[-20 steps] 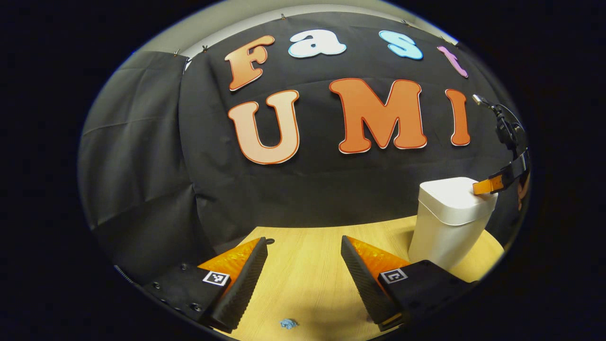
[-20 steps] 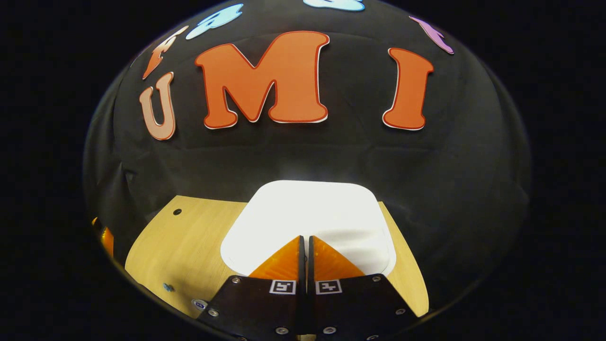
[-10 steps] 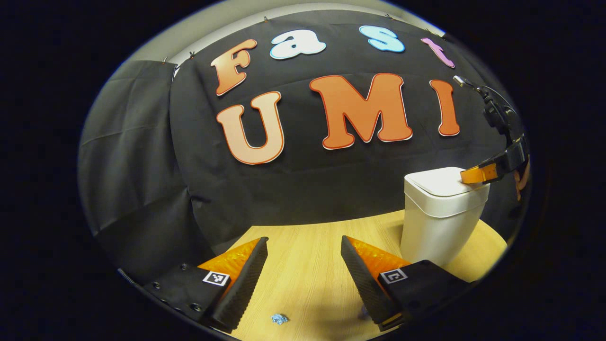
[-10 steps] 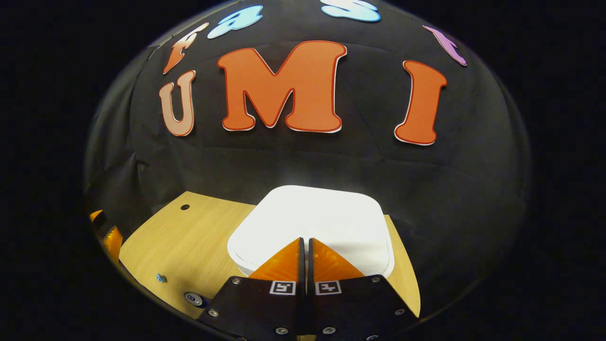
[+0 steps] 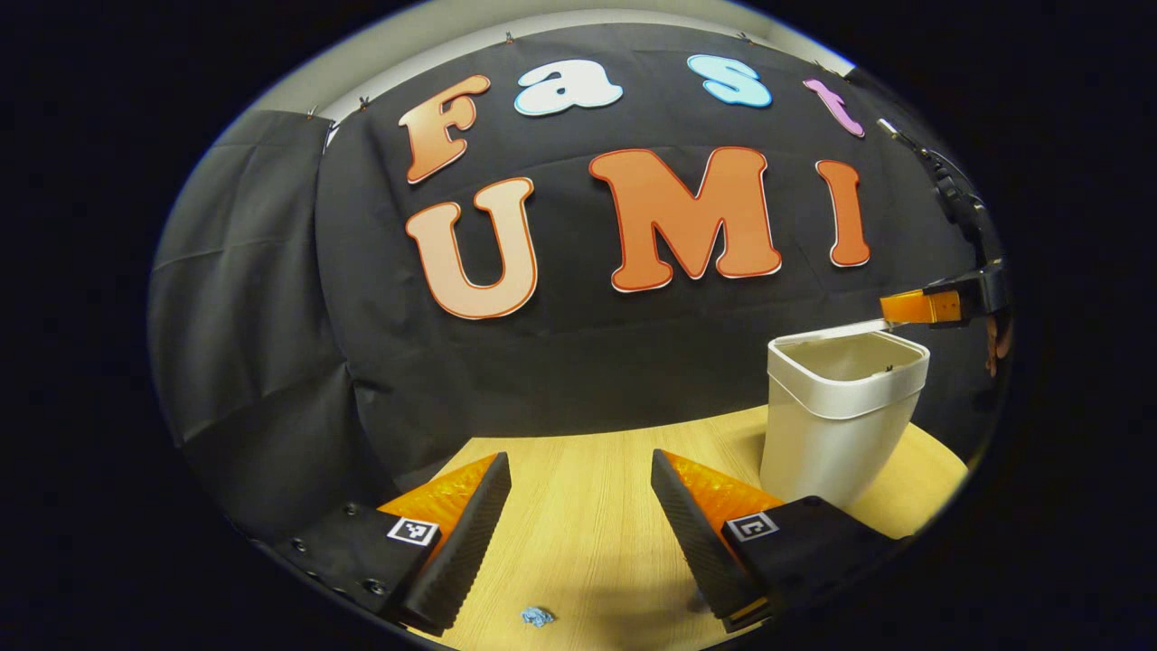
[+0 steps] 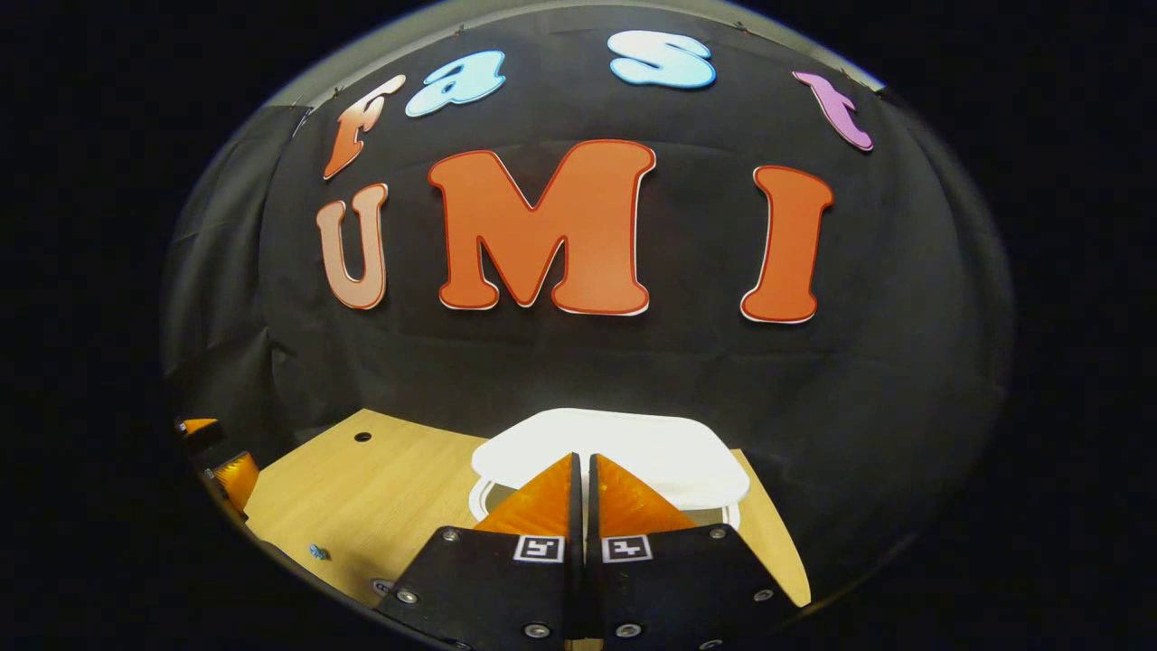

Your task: Press the lid of the desktop garbage bin to open it, pick up the crumpled paper on the desktop and throw it into the bin, then pick up the pop can on the desktop and drop it into the bin, and finally close the garbage bin lid.

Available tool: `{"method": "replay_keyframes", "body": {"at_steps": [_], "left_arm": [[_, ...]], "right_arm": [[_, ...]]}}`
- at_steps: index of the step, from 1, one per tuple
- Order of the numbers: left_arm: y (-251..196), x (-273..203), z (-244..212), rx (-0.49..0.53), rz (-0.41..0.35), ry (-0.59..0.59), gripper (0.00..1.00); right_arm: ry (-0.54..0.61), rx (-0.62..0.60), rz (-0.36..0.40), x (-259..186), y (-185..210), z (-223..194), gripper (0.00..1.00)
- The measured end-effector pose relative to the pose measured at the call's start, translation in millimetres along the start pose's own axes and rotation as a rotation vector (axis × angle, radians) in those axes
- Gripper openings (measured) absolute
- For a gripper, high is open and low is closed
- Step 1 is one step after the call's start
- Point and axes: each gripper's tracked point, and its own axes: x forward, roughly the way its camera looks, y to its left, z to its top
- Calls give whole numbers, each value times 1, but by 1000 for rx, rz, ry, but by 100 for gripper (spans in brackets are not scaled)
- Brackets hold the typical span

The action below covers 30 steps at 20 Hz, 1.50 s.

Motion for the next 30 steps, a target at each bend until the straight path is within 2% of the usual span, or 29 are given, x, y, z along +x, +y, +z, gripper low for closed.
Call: {"method": "replay_keyframes", "body": {"at_steps": [2,4,6,7,9,10,11,12,14,16,18,23,30], "left_arm": [[12,2,1,7,-4,-5,99],[26,5,-2,0,0,-2,96],[36,9,-2,-16,-8,1,99],[40,10,-6,-19,-12,4,96],[47,16,-13,-32,-29,24,99],[49,18,-15,-37,-40,31,99],[49,18,-18,-38,-46,34,99],[51,19,-20,-36,-52,38,99],[54,21,-24,-39,-66,45,99],[56,22,-30,-47,-80,54,99],[59,24,-39,-52,-90,76,99],[63,23,-64,-49,-114,145,100],[62,23,-113,-81,-154,299,97]], "right_arm": [[-15,-1,-22,-6,4,4,1],[-26,19,-28,-11,11,5,1],[-34,69,-25,-18,21,3,2],[-39,93,-4,-21,29,2,5],[-35,112,53,-30,52,-6,19],[-40,104,70,-33,59,-8,49],[-43,88,79,-37,65,-11,59],[-45,70,80,-40,70,-14,65],[-43,41,89,-46,81,-20,86],[-39,21,108,-51,93,-27,94],[-27,-1,126,-56,101,-36,97],[38,-42,158,-63,123,-71,97],[138,-66,204,-67,152,-117,98]]}}
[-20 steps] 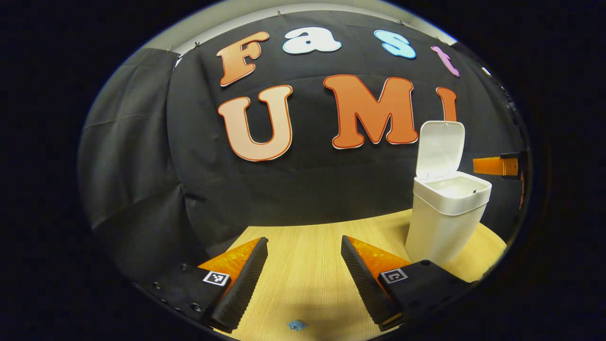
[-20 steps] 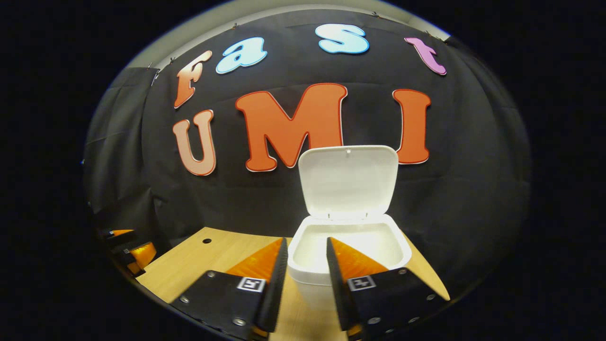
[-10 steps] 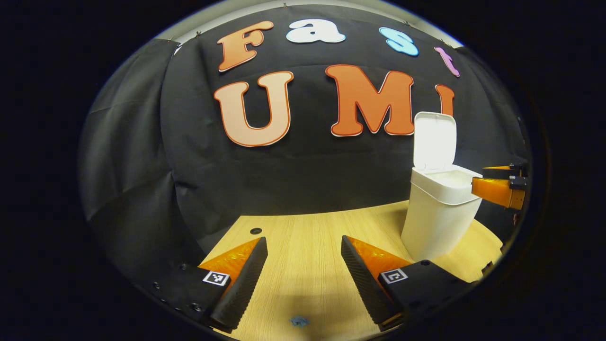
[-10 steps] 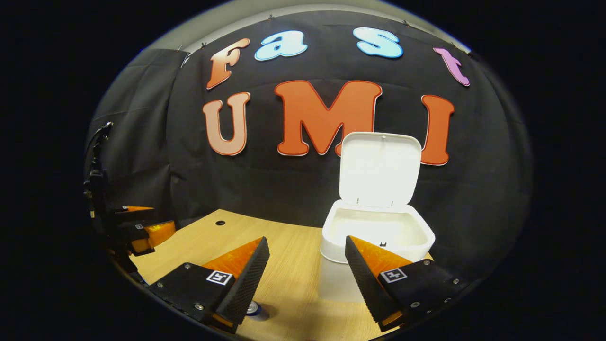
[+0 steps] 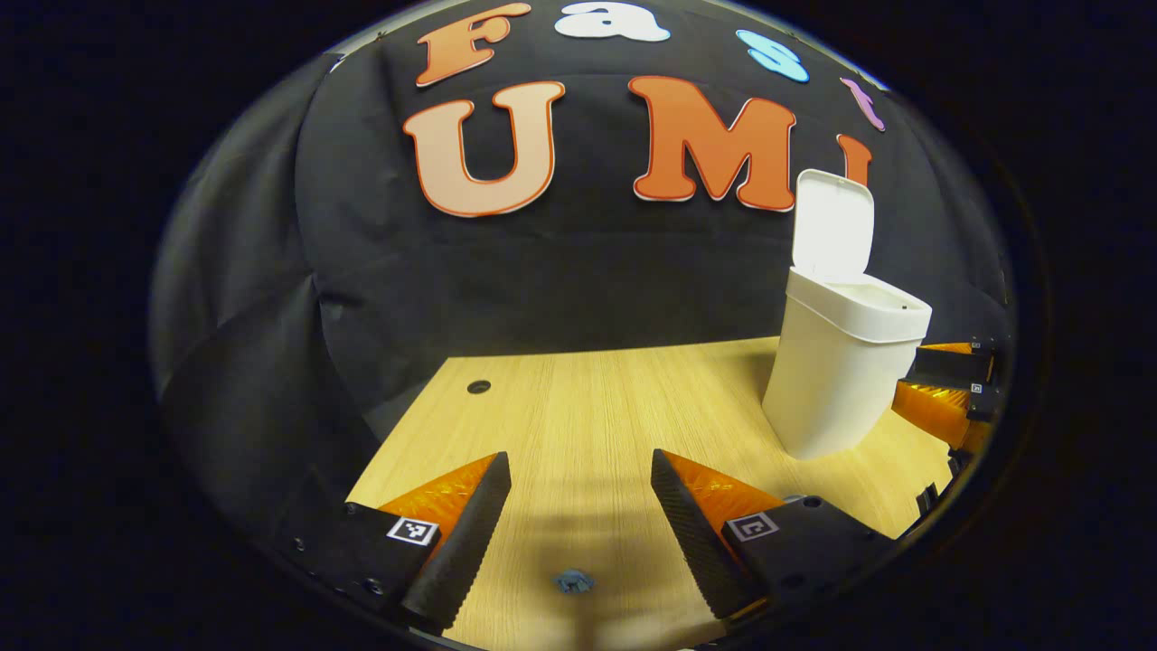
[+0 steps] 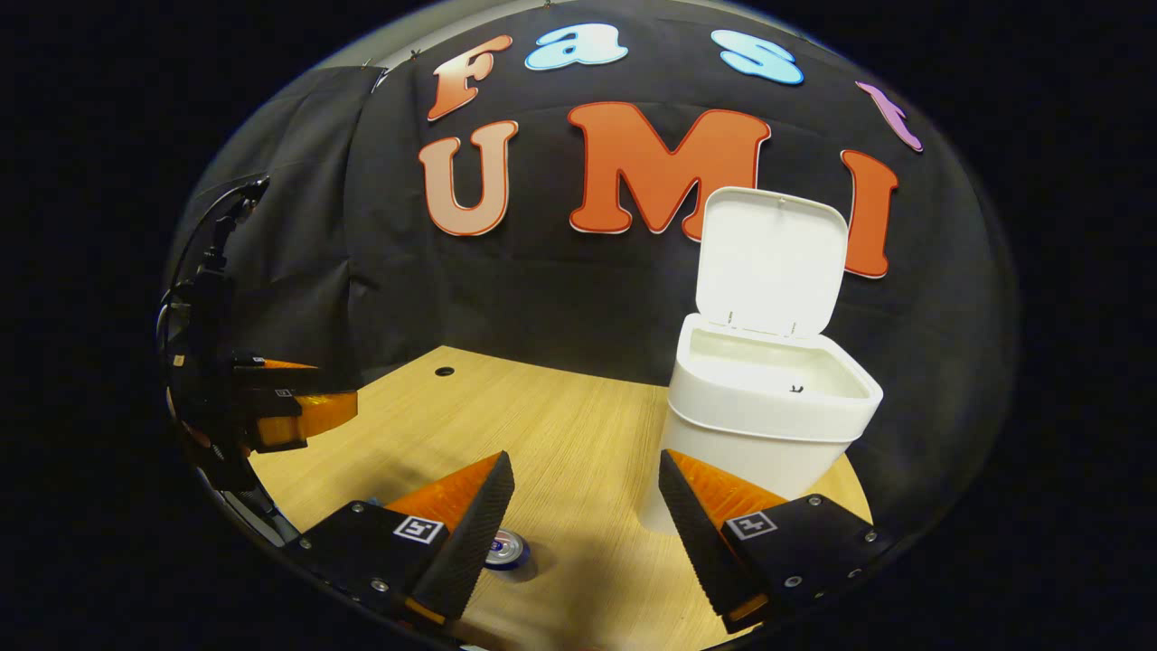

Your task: Press the lid of the desktop garbage bin to open it, pick up the crumpled paper on the desktop and throw it into the bin, then pick up the pop can on the desktop and drop it into the bin, and finally close the garbage bin lid.

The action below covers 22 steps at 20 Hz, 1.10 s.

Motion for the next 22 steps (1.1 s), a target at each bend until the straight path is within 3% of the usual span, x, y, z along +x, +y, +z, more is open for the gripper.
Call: {"method": "replay_keyframes", "body": {"at_steps": [10,14,22], "left_arm": [[3,24,-84,-36,-45,252,100],[12,23,-126,-45,-21,382,100],[20,24,-185,-99,-1,535,100]], "right_arm": [[122,-9,31,4,25,-54,97],[178,-13,49,6,34,-76,98],[250,-23,80,8,45,-104,98]]}}
